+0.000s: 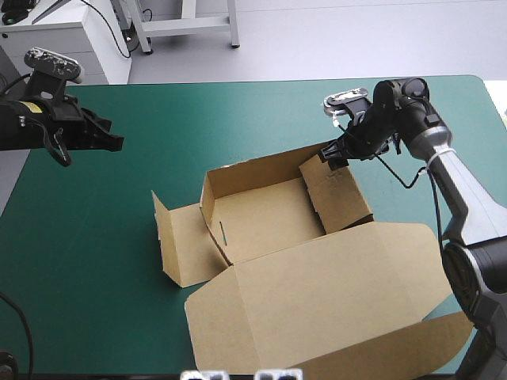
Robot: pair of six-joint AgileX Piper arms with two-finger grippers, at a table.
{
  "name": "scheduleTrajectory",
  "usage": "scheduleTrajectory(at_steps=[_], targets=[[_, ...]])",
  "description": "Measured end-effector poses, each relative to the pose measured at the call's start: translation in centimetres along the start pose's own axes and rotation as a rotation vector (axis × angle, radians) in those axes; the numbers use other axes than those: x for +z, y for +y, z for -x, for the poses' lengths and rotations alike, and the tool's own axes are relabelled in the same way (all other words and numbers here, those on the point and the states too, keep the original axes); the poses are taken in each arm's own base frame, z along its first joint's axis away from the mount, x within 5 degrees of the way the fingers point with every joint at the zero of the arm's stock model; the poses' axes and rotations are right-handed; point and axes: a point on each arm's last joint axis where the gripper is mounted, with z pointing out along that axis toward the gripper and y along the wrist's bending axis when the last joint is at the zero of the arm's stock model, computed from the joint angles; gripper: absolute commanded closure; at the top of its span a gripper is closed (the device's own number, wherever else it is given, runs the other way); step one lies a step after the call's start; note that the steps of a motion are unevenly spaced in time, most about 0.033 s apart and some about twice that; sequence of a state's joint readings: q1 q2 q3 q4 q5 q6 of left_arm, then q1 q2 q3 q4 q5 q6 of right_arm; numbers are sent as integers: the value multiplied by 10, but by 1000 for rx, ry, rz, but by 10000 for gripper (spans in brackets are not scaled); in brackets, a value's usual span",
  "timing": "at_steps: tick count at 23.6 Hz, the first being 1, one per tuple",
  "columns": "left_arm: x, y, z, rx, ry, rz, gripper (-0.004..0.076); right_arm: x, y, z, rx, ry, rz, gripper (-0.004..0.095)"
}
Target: Fold the box
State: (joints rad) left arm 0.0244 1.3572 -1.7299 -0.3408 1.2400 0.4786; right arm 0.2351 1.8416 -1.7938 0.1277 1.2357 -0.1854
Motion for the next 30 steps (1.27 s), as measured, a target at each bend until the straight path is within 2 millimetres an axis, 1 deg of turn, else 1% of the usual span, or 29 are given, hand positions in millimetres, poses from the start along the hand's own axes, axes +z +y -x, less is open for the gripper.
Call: scheduleTrajectory(at_steps=[4,8,11,12,13,14,15,16,17,18,19,20,27,28,30], targets=[[0,0,0,0,0,0,717,9,0,-6,11,37,4,243],[0,0,0,0,0,0,717,28,-1,-21,18,120,10,248],[0,0,0,0,0,0,717,41,-1,-31,15,173,17,288],[0,0,0,0,0,0,717,44,-1,-32,13,184,19,348],[0,0,0,0,0,0,717,49,-2,-34,14,199,22,381],[0,0,0,0,0,0,717,51,-2,-34,15,205,22,487],[0,0,0,0,0,0,717,55,-2,-35,20,212,23,537],[0,0,0,0,0,0,717,56,-3,-35,23,215,23,669],[0,0,0,0,0,0,717,59,-3,-35,27,221,26,736],[0,0,0,0,0,0,717,60,-3,-35,28,223,27,863],[0,0,0,0,0,0,717,61,-3,-35,31,227,30,909],[0,0,0,0,0,0,717,61,-3,-35,30,227,29,926],[0,0,0,0,0,0,717,60,-5,-33,15,224,1,928],[0,0,0,0,0,0,717,57,-6,-32,11,213,-7,928],[0,0,0,0,0,0,717,39,-5,-27,-9,160,-22,928]])
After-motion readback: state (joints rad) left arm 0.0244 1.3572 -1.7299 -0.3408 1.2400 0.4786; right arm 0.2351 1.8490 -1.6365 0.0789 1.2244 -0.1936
